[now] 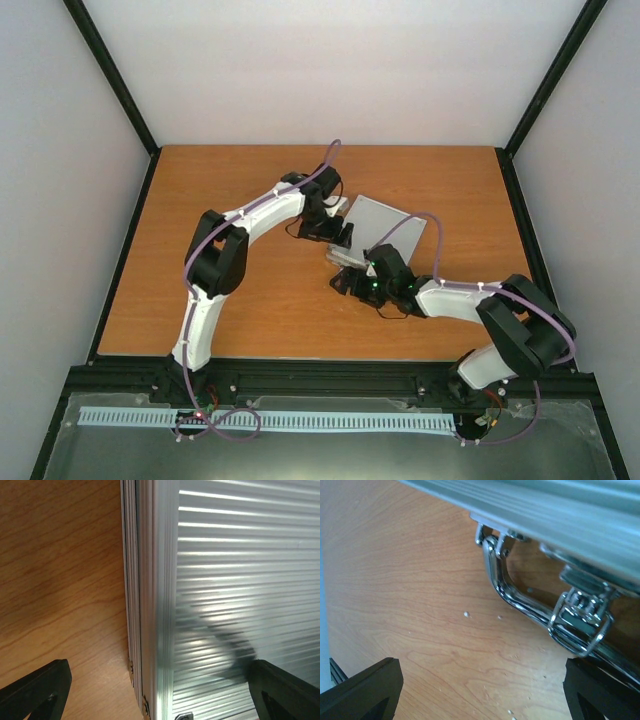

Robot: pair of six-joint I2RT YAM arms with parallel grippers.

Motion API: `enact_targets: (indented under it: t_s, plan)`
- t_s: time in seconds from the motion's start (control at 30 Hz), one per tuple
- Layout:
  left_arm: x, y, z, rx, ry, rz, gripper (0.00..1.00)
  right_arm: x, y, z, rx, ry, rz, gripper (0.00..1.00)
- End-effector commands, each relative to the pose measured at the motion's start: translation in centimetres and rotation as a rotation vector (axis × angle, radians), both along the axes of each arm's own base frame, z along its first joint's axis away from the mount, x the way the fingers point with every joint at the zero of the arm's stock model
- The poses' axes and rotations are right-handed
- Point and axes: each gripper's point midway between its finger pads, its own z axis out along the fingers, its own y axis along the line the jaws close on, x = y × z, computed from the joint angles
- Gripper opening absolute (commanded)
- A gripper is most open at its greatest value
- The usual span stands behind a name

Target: Pack up texas hold em set

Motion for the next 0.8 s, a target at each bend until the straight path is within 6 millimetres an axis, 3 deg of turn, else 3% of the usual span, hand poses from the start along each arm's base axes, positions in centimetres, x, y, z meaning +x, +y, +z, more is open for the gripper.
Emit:
enact_targets:
  t_s: [0.0,0.23,0.63,0.77]
  plan:
    - [-0.2,0.0,1.8,-0.022,-0.043,-0.023,1.00,1.0,0.5,-0.6,-0.003,-0.004,-0.050,0.91]
    - [-0.7,0.4,2.1,-0.017,-0.046,-0.032,1.00,1.9,0.4,-0.4,-0.020,-0.025,-0.084,0.90]
    - [-1.2,0.7,1.8,-0.014,-0.037,-0.030,1.00,4.3,-1.5,3.5,-0.138,-0.171,-0.125,0.93]
    - [-1.2,0.7,1.8,-0.012,-0.036,-0.025,1.00,4.9,-1.9,4.0,-0.136,-0.189,-0.142,0.95]
